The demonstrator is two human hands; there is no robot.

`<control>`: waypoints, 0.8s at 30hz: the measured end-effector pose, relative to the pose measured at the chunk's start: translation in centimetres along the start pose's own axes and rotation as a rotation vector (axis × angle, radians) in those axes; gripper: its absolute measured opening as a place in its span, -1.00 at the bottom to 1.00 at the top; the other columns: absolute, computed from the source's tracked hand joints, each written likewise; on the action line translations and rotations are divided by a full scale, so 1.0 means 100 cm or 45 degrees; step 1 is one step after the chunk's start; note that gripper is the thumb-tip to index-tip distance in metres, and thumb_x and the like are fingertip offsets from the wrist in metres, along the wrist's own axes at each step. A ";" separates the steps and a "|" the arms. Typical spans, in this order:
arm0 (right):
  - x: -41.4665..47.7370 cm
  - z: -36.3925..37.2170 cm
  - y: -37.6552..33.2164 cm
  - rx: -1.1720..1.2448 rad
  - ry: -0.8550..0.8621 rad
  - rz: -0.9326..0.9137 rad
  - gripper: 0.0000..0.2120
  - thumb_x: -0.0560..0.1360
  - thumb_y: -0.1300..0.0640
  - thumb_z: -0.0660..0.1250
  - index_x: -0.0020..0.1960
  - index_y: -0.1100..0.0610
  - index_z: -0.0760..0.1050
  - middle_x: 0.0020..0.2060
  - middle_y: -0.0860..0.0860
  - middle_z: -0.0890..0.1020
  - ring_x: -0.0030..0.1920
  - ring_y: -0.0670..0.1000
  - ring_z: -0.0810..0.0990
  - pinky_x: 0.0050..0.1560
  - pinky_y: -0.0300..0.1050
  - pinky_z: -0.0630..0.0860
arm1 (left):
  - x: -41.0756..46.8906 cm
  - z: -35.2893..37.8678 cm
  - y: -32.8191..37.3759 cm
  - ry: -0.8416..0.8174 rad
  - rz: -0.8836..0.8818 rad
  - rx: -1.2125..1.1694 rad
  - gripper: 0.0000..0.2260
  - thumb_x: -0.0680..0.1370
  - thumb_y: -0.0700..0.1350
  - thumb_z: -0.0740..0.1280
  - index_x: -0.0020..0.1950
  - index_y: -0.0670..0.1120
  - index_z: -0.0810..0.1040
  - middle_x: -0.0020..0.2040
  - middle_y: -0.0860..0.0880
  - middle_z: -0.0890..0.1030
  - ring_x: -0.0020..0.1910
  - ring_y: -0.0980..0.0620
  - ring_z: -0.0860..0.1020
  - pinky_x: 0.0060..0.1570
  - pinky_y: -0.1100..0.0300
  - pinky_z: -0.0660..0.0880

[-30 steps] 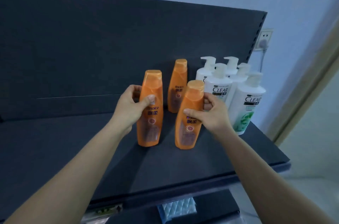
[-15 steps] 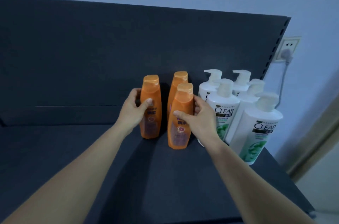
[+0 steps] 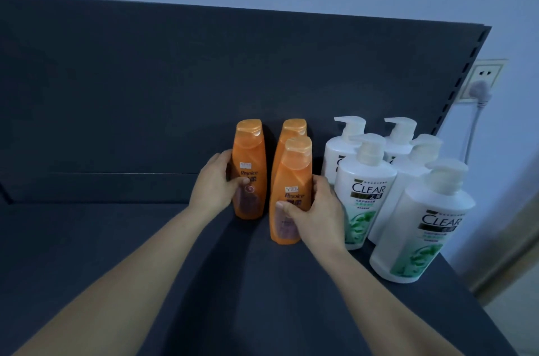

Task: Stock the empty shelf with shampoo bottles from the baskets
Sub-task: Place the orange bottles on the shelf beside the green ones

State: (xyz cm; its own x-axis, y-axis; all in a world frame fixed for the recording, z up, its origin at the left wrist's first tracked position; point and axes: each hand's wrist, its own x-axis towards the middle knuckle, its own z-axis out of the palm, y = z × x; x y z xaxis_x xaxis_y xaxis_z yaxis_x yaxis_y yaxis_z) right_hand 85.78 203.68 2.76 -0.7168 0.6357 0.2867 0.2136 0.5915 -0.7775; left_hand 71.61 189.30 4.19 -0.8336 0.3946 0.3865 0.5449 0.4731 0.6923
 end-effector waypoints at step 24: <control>0.009 0.013 -0.001 -0.237 -0.038 -0.007 -0.23 0.48 -0.13 0.40 0.55 0.07 0.11 0.39 0.05 0.44 0.37 0.09 0.44 0.27 0.04 0.45 | -0.002 0.003 -0.001 -0.050 0.072 0.198 -0.56 0.48 -0.07 0.44 0.32 -0.07 0.42 0.09 -0.04 0.48 0.03 0.03 0.47 0.00 0.19 0.40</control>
State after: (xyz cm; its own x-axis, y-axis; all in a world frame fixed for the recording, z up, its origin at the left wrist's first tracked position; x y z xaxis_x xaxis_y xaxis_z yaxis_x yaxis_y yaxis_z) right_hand 84.25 203.58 2.38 -0.7370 0.6189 0.2716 0.3270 0.6782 -0.6582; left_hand 71.77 189.42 3.91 -0.7985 0.4534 0.3959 0.6010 0.5639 0.5664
